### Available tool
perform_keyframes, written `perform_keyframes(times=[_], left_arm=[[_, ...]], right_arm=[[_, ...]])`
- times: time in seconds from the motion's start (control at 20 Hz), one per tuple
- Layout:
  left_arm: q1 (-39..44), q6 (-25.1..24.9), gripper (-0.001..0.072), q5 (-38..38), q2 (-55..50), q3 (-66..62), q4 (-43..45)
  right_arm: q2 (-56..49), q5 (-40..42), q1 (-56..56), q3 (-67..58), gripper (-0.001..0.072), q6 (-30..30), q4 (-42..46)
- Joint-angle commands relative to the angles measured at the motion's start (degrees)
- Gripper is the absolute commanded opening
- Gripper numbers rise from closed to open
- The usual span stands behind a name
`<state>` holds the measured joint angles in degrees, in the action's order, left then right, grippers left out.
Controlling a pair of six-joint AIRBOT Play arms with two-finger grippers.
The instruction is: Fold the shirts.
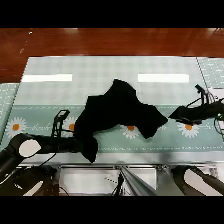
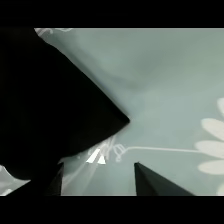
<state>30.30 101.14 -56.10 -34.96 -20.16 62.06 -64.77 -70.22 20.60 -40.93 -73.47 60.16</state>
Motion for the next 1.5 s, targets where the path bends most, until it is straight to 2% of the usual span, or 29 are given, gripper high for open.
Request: perform_keyframes(times=[0.0,0.2,0.35,0.45,0.5,0.6,0.75,0.95,1.05,1.15,1.3,1.45], left_arm=[[-0.04,0.04,0.0024,0.20,-0.04,-2.51,-0.15],[-0.04,0.04,0.0023,0.24,-0.04,-3.34,-0.20],[-0.04,0.04,0.0024,0.22,-0.04,-3.48,-0.26],[-0.04,0.04,0.0024,0.15,-0.04,-3.69,-0.66],[-0.04,0.00,0.0024,0.20,-0.04,-4.13,-0.50],[-0.07,-0.20,0.0023,0.46,-0.04,-6.25,1.40],[-0.07,-0.15,0.0023,0.46,-0.04,-14.93,7.72],[-4.33,-0.15,0.0023,1.09,-0.04,-36.35,18.97],[-8.50,-0.20,0.0024,1.51,-0.04,-47.76,27.04],[-12.63,-0.20,0.0024,1.49,-0.04,-56.74,33.00],[-16.17,-0.17,0.0024,1.46,-0.02,-64.67,33.51],[-16.11,-1.90,0.0024,1.11,0.74,-66.55,32.83]], right_arm=[[-0.07,6.32,0.00,7.17,0.0516,0.94,-4.87],[-0.07,11.69,-0.39,12.41,0.0516,1.68,-8.83],[-0.07,21.77,-6.43,13.66,0.0516,1.75,-14.27],[-0.07,30.10,-12.22,13.66,0.0502,-0.83,-16.59],[-0.04,33.66,-14.69,13.66,0.0384,-3.06,-16.72],[0.02,35.15,-16.37,12.52,0.0027,-3.58,-16.50],[3.52,30.75,-16.37,5.46,0.0026,-2.54,-12.94],[14.78,29.70,-16.37,-11.08,0.0026,-2.67,-4.72],[19.04,29.51,-16.37,-20.35,0.0026,-5.95,5.66],[21.94,27.78,-16.37,-28.79,0.0026,-13.55,19.52],[24.37,21.18,-16.37,-37.33,0.0026,-19.30,30.95],[25.00,7.69,-16.41,-42.62,0.0025,-19.98,31.63]])
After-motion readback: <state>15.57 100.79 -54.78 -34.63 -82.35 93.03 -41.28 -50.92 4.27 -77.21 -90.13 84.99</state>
